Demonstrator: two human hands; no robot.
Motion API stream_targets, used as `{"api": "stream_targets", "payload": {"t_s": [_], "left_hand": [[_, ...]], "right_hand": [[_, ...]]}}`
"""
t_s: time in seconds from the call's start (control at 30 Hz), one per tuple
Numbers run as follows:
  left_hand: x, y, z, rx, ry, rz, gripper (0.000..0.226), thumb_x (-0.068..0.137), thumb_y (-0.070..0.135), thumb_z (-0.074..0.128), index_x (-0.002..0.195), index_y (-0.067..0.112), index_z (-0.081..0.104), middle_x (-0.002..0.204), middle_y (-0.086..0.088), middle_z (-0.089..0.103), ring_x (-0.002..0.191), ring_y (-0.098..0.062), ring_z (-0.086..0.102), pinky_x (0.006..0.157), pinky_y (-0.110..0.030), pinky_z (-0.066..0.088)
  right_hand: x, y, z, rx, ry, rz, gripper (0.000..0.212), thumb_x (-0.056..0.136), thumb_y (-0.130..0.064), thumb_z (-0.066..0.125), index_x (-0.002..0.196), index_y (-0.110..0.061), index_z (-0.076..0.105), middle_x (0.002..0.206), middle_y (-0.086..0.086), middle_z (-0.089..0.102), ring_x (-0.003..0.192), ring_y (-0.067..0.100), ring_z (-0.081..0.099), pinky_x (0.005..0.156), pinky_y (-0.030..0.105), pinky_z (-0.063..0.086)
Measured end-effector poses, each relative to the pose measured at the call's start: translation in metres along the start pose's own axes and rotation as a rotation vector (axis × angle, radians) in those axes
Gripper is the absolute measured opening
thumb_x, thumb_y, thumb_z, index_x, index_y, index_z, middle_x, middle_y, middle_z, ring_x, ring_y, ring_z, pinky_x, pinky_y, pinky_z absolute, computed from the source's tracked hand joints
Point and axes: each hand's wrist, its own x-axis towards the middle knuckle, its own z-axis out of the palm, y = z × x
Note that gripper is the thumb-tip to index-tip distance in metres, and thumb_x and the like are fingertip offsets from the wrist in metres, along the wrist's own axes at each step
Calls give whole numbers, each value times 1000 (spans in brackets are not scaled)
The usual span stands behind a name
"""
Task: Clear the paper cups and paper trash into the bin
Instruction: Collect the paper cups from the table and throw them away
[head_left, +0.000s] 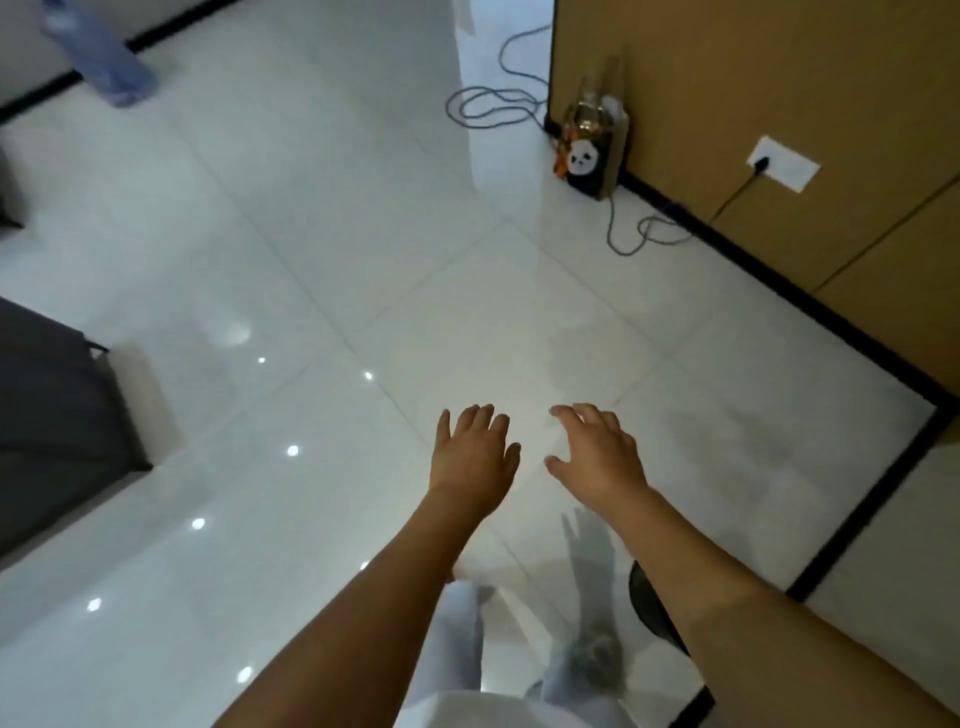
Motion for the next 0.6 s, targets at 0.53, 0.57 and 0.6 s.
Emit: {"api": "stream_targets", "payload": {"t_s": [0.53, 0.57, 0.6], "left_hand": [[-74, -438, -112, -223, 163, -588, 43, 99, 37, 35, 137, 16, 40, 145, -1, 38, 137, -18, 30, 116, -37, 20], [-72, -455, -115, -241, 166, -611, 44, 99, 37, 35, 138, 16, 40, 146, -2, 37, 138, -19, 29, 116, -37, 20], [-68, -472, -118, -253, 170, -631, 44, 99, 38, 35, 138, 16, 40, 147, -2, 37, 138, -19, 28, 116, -37, 20]], "right_hand": [[151, -458, 38, -218, -226, -560, 60, 92, -35, 58, 145, -27, 32, 149, 1, 35, 134, 22, 33, 106, 38, 38], [163, -478, 40, -236, -237, -590, 60, 92, -35, 57, 145, -27, 32, 149, 0, 35, 134, 22, 33, 105, 37, 38], [176, -496, 40, -255, -245, -615, 59, 92, -35, 57, 145, -27, 32, 148, 0, 36, 133, 21, 34, 104, 37, 39]]}}
